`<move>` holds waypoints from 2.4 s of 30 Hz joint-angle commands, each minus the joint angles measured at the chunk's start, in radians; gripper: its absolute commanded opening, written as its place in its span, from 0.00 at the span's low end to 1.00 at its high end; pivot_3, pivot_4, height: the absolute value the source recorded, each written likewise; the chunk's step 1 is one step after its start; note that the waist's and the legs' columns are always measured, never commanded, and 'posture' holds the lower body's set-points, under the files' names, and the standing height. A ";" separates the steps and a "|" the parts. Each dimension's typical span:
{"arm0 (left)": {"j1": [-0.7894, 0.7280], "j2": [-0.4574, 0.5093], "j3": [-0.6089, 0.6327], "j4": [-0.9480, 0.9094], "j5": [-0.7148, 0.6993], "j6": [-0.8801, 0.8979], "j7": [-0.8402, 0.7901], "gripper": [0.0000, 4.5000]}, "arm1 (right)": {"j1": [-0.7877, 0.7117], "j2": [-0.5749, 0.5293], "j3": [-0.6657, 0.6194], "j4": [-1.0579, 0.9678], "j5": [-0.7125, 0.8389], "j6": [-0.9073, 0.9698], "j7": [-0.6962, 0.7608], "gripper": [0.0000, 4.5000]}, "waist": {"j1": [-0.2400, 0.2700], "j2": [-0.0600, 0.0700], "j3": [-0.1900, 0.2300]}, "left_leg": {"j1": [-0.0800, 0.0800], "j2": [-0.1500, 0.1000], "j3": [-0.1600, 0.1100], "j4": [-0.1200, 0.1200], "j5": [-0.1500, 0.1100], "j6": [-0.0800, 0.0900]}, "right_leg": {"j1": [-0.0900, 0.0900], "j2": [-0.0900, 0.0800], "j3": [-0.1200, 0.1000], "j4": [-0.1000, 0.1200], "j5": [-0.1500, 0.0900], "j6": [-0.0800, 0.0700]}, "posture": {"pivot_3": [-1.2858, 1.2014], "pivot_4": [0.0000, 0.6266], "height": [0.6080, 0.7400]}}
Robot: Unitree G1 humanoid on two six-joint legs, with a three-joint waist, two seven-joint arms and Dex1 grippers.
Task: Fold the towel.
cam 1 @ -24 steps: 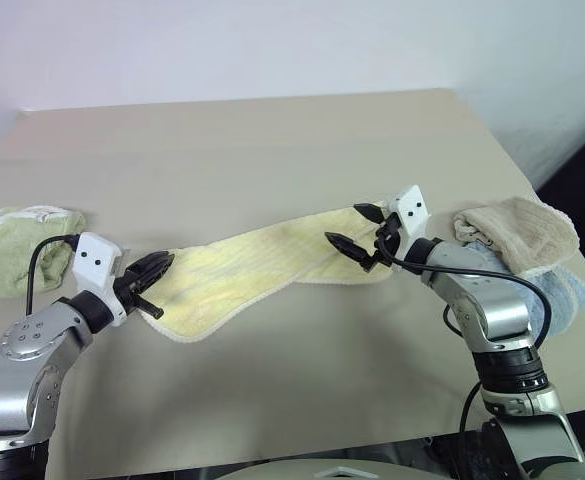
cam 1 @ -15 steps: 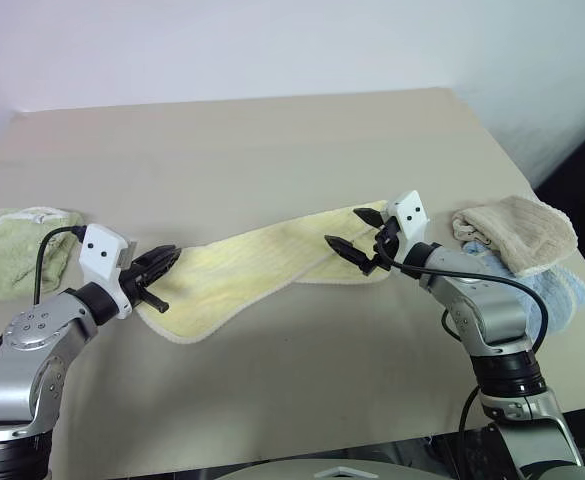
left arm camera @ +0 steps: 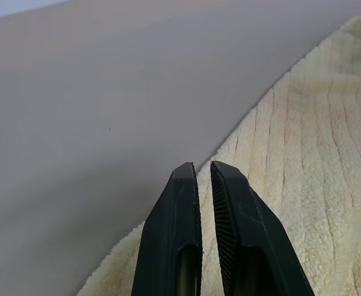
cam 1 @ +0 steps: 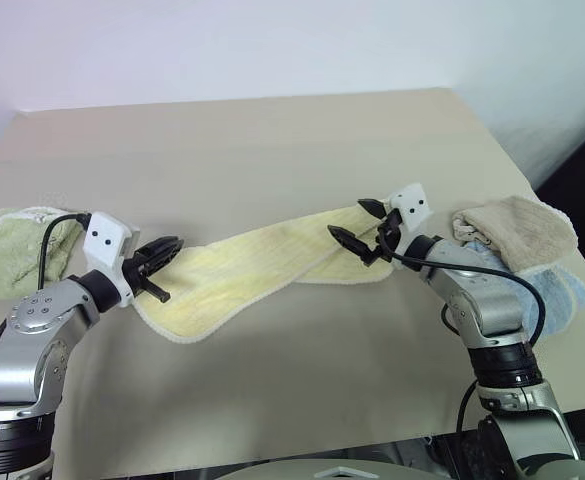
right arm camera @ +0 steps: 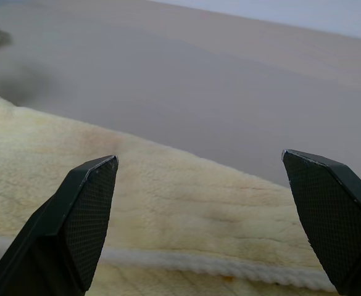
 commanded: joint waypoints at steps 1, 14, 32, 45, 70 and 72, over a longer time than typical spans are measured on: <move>-0.011 0.028 0.021 -0.022 0.001 -0.017 -0.010 0.09 | -0.022 -0.008 -0.026 0.003 0.002 -0.039 0.015 1.00 | 0.000 0.000 0.000 | 0.000 0.000 0.000 0.000 0.000 0.000 | 0.000 0.000 0.000 0.000 0.000 0.000 | 0.52 0.24 0.91; 0.051 0.344 -0.010 0.014 -0.065 -0.069 -0.511 0.36 | -0.038 0.012 -0.011 0.029 -0.014 -0.048 0.006 1.00 | -0.004 0.001 0.001 | -0.001 0.001 0.001 0.000 0.000 0.000 | -0.002 0.000 0.000 0.000 0.000 0.000 | 0.52 0.24 0.91; -0.170 0.525 -0.400 0.126 0.211 -0.427 -0.922 1.00 | -0.024 0.067 -0.003 0.014 -0.029 -0.055 -0.023 1.00 | -0.002 0.002 0.001 | -0.004 0.000 0.002 -0.002 0.000 0.000 | -0.005 0.000 0.001 -0.001 0.000 0.000 | 0.52 0.24 0.91; -0.241 0.437 -0.531 0.235 0.414 -0.512 -0.842 0.87 | 0.000 0.059 -0.006 -0.033 -0.021 -0.024 -0.031 1.00 | 0.001 0.002 0.001 | -0.003 0.000 0.002 -0.001 0.000 0.000 | -0.004 0.001 0.001 0.000 0.000 0.000 | 0.52 0.24 0.91; -0.163 0.443 -0.262 0.239 0.257 -0.445 -0.709 0.00 | -0.058 -0.137 0.045 0.117 -0.228 -0.243 0.026 1.00 | -0.002 0.003 0.001 | -0.001 0.000 0.002 0.000 0.000 0.000 | -0.003 0.000 0.001 0.002 0.000 0.000 | 0.52 0.24 0.91; -0.160 0.430 -0.244 0.219 0.249 -0.429 -0.682 0.00 | -0.086 -0.183 0.072 0.175 -0.280 -0.312 0.053 1.00 | -0.002 0.003 0.001 | -0.001 0.000 0.002 0.000 0.000 0.000 | -0.003 0.000 0.001 0.002 -0.001 0.000 | 0.52 0.24 0.91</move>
